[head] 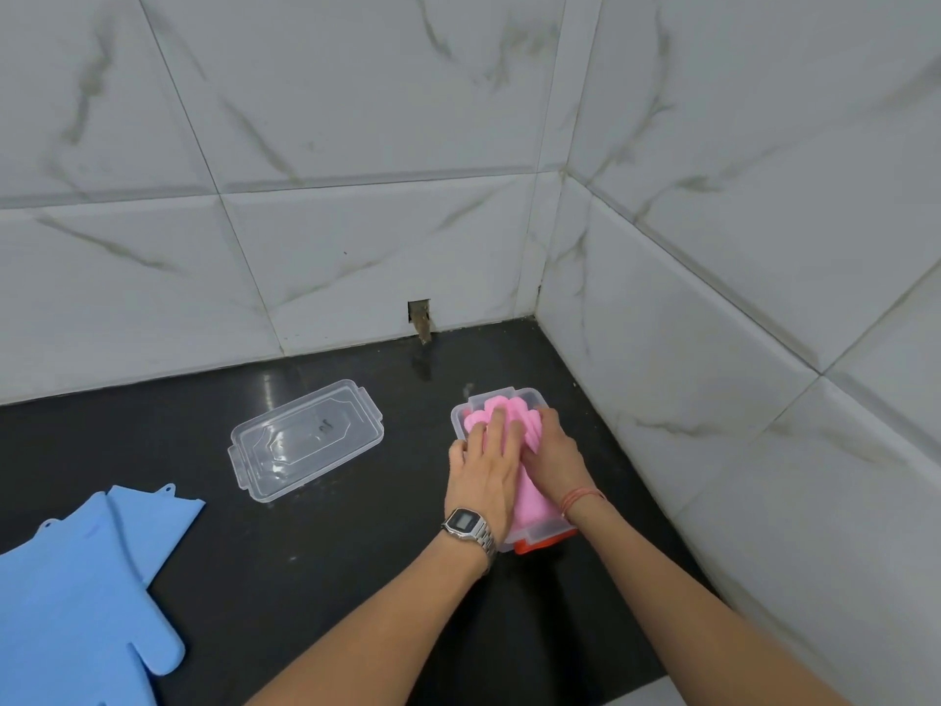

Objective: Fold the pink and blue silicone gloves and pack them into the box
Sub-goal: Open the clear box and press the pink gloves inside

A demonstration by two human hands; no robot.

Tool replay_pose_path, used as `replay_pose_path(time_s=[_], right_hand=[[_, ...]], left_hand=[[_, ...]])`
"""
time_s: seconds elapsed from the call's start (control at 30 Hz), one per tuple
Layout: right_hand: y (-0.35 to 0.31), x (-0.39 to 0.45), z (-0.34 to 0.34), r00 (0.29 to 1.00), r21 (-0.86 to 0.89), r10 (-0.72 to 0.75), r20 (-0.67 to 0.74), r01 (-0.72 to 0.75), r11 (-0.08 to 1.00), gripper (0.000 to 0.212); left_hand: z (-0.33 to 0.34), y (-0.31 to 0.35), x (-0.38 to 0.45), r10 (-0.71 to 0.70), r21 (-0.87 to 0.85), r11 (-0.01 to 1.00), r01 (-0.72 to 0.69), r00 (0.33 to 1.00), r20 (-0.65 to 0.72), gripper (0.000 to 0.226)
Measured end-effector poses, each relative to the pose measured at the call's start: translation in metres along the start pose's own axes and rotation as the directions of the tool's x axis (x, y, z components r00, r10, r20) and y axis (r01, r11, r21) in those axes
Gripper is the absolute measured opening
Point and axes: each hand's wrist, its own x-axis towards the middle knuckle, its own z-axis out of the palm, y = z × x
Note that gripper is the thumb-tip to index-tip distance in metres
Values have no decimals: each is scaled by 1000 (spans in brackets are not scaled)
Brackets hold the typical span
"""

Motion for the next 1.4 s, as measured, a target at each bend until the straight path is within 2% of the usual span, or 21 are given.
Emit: replay_pose_path(time_s=[0.07,0.17,0.23,0.33,0.47,0.5,0.57,0.6,0.67,0.7,0.8,0.97,1.07,1.2,1.33,1.37,1.4], right_hand=[[1,-6,-1,997,45,-79,-12,79,996,42],[-1,-7,-2,993,-28,-122,9,122,992,39],[-4,-4,-2,996,-119,-77,42,82,990,39],[-10,5,-2,995,-224,47,92,-26,974,40],[-19,10,0,995,-339,65,77,-35,940,31],[-19,10,2,999,-409,-6,46,25,912,34],[-15,7,5,957,-596,-292,1,234,768,48],[-14,4,5,909,-675,-414,37,328,661,52],[-11,1,6,837,-757,-517,178,452,472,52],[-7,1,8,822,-763,-520,234,486,425,54],[4,2,10,874,-753,-378,305,464,466,61],[14,2,14,901,-854,-241,362,424,302,80],[12,2,16,905,-880,-231,357,409,240,87],[6,3,17,898,-871,-263,353,418,260,86],[-1,-4,9,812,-804,-446,377,525,278,72],[-3,-6,8,799,-768,-477,366,549,330,66],[-5,-9,9,801,-705,-487,349,567,426,59]], left_hand=[[-2,1,4,25,27,999,-27,996,81,58],[-3,2,9,64,182,978,-105,974,218,69],[-4,3,13,82,294,939,-180,945,316,67],[-2,5,19,19,323,930,-179,897,442,65],[-4,8,24,-30,440,867,-236,855,518,83],[-4,9,25,-34,470,844,-256,851,525,84],[-1,10,25,-41,508,815,-279,846,531,82],[1,11,24,-47,521,804,-286,843,536,81],[3,12,22,-60,548,778,-308,831,552,80],[4,13,21,-56,554,768,-322,827,559,79],[7,12,23,-33,543,757,-363,809,588,79],[7,13,23,-42,545,755,-365,802,596,77],[8,13,23,-35,538,764,-357,810,586,80],[7,9,24,-40,541,771,-335,823,567,83],[12,3,20,-34,568,745,-350,831,556,84],[14,1,18,-31,580,725,-373,823,568,84],[17,0,17,-23,586,705,-398,814,581,84]])
